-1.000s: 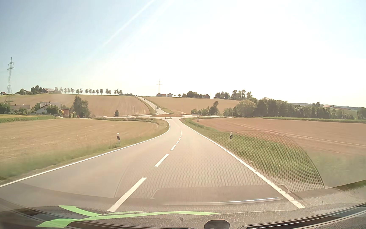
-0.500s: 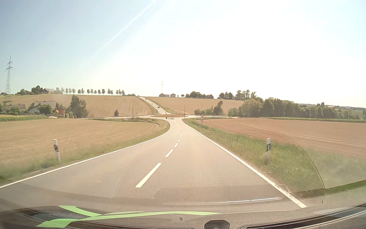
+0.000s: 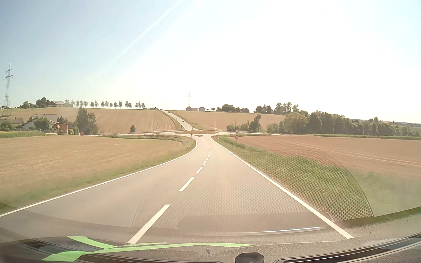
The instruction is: Follow the waypoints while adhering to traffic rules and regulations
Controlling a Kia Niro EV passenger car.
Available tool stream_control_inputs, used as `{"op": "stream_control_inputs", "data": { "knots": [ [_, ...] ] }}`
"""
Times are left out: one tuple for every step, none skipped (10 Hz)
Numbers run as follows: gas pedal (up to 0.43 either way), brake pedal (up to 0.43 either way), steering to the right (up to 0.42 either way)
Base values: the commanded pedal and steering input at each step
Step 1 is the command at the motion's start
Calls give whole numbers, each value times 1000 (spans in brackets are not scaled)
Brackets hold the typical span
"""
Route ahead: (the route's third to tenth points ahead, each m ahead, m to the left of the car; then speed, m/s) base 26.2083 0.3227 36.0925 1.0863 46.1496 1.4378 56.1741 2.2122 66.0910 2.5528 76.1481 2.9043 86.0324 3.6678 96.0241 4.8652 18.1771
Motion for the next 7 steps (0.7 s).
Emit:
{"op": "stream_control_inputs", "data": {
  "knots": [
    [28, 0, -6],
    [28, 0, -6],
    [79, 0, -6],
    [79, 0, -6],
    [79, 0, -6],
    [79, 0, -6],
    [79, 0, -6]
  ]
}}
